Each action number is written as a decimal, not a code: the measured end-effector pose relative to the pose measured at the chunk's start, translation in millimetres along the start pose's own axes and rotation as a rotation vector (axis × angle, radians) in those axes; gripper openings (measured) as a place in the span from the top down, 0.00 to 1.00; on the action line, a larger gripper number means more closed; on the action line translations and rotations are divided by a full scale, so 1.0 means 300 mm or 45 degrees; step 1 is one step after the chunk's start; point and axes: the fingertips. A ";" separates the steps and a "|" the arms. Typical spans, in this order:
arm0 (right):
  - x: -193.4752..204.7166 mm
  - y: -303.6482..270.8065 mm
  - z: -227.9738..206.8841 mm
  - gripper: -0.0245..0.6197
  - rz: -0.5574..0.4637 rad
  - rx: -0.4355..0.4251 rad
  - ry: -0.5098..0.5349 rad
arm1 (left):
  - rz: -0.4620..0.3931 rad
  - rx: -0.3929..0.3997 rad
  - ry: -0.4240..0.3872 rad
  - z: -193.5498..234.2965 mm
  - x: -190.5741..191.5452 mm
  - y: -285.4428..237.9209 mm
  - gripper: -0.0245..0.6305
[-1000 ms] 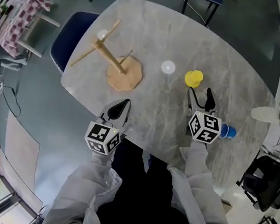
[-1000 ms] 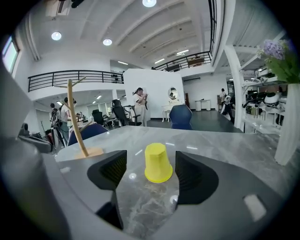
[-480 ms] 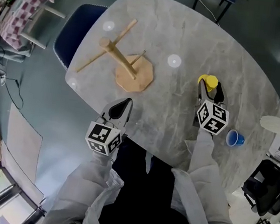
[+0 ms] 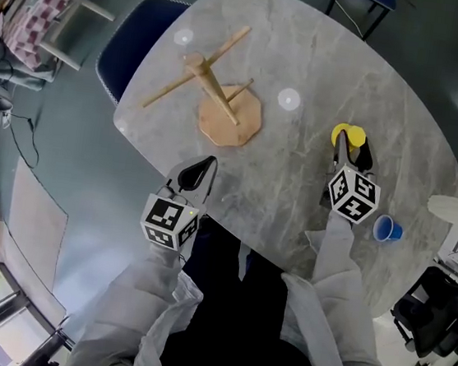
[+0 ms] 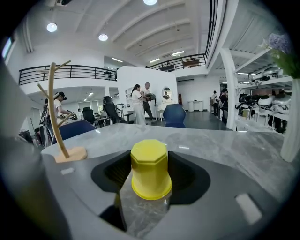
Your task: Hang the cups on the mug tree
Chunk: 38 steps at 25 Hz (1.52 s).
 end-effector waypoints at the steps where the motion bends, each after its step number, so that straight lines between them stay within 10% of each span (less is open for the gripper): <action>1: -0.009 0.008 0.007 0.57 -0.007 -0.009 0.002 | -0.005 -0.001 0.003 -0.003 -0.003 0.004 0.95; 22: -0.300 0.176 0.369 0.58 -0.012 -0.539 -0.199 | -0.174 -0.113 0.050 0.007 -0.159 0.167 0.95; 38: -0.442 0.090 0.573 0.58 0.039 -0.724 -0.360 | -0.236 -0.141 0.081 0.059 -0.225 0.183 0.95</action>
Point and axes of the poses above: the fingertips, and each gripper's own axes: y backward along the fingers, z to its left, x out of its underside, and after that the axes turned 5 degrees about -z, right-handed
